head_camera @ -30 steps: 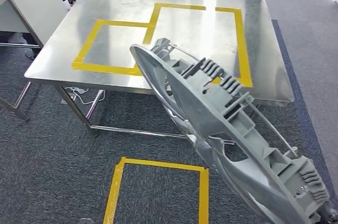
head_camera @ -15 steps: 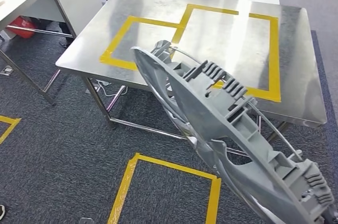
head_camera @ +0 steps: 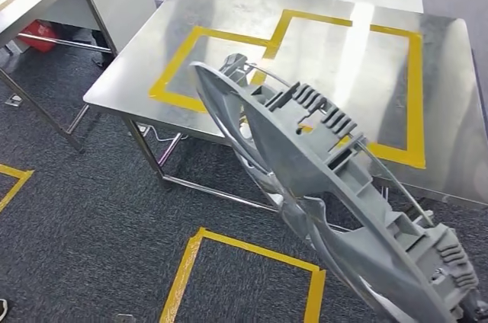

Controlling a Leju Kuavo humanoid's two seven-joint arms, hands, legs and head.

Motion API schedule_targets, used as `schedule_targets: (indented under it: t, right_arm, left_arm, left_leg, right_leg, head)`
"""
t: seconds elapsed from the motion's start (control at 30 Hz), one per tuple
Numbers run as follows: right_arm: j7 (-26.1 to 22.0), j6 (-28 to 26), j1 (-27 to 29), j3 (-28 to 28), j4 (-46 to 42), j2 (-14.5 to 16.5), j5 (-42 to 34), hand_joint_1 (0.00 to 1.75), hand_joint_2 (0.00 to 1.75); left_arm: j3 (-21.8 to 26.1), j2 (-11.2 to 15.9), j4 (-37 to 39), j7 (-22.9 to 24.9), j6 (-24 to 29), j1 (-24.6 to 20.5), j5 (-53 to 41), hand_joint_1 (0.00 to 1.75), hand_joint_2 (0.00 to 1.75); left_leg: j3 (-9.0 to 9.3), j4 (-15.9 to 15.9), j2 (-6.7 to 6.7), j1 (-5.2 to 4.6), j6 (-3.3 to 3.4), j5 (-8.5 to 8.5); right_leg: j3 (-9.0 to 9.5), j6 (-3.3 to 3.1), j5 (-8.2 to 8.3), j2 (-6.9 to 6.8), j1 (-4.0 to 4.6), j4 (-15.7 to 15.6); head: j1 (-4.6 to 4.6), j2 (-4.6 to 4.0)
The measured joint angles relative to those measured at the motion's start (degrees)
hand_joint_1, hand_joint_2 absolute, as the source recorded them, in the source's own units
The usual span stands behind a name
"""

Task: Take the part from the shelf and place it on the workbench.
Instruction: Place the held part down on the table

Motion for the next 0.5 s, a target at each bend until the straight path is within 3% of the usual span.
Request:
schedule_targets:
  t: [0.07, 0.13, 0.2, 0.27, 0.3, 0.37, 0.43, 0.5]
  right_arm:
    - [0.04, -0.01, -0.13, -0.01, 0.00, 0.00, 0.03, 1.75, 1.75]
    - [0.01, -0.02, -0.25, -0.01, 0.01, 0.00, 0.01, 1.75, 1.75]
    - [-0.02, -0.02, -0.24, 0.02, 0.01, 0.00, -0.01, 1.75, 1.75]
    - [0.02, -0.02, -0.14, 0.03, 0.01, 0.00, -0.01, 1.75, 1.75]
    - [0.03, -0.02, -0.09, 0.03, 0.01, -0.01, -0.01, 1.75, 1.75]
    - [0.00, -0.02, -0.03, 0.04, 0.03, -0.01, -0.01, 1.75, 1.75]
    - [0.00, -0.01, -0.13, 0.08, 0.08, -0.01, -0.02, 1.75, 1.75]
    - [0.00, 0.00, -0.16, 0.09, 0.08, -0.01, -0.01, 1.75, 1.75]
  left_arm:
    - [0.00, -0.03, 0.00, -0.03, 0.00, 0.13, 0.00, 0.00, 1.75]
    - [0.00, -0.04, 0.00, -0.05, 0.02, 0.16, 0.00, 0.00, 1.75]
    - [0.00, -0.08, 0.00, -0.06, 0.03, 0.17, 0.00, 0.00, 1.75]
    - [0.00, -0.17, 0.00, -0.06, 0.01, 0.26, 0.00, 0.00, 1.75]
    - [0.00, -0.20, 0.00, -0.05, 0.01, 0.28, 0.00, 0.00, 1.75]
    - [0.00, -0.25, 0.00, -0.05, 0.00, 0.26, 0.00, 0.00, 1.75]
    - [0.00, -0.24, 0.02, -0.03, 0.00, 0.29, 0.00, 0.00, 1.75]
    - [0.00, -0.22, 0.03, 0.01, 0.00, 0.27, 0.00, 0.00, 1.75]
  left_leg:
    - [1.34, -1.25, -0.27, 0.27, 0.44, -0.31]
    - [2.82, -2.11, -0.46, 0.50, 0.83, -0.89]
    - [4.17, -2.26, -0.56, 0.51, 1.01, -1.96]
    - [6.03, -2.24, -0.70, 0.50, 0.95, -3.27]
    - [7.14, -2.23, -0.71, 0.51, 0.88, -3.99]
    - [9.35, -2.10, -0.56, 0.45, 0.57, -5.69]
    - [10.47, -1.90, -0.18, 0.25, -0.06, -7.19]
    - [10.96, -1.72, 0.32, 0.17, -0.72, -7.87]
  right_leg:
    - [-0.71, 0.51, 0.64, 0.16, -0.01, 2.08]
    - [-4.81, 0.46, -0.04, 0.66, -0.02, 8.07]
    - [-10.05, 0.54, -3.01, 0.98, 0.02, 14.07]
    - [-13.14, 0.94, -5.01, 1.00, 0.04, 14.82]
    - [-13.57, 1.02, -3.91, 0.92, 0.05, 12.90]
    - [-13.61, 0.71, 2.38, -0.08, 0.14, 7.39]
    - [-13.44, -0.18, 7.03, -1.10, 0.47, 4.46]
    - [-12.99, -1.06, 7.52, -0.67, 0.67, 4.24]
  head:
    - [0.11, -0.01]
    - [0.26, -0.02]
    - [0.29, -0.01]
    - [0.31, -0.01]
    - [0.33, -0.01]
    - [0.32, -0.02]
    - [0.23, -0.02]
    - [0.17, -0.02]
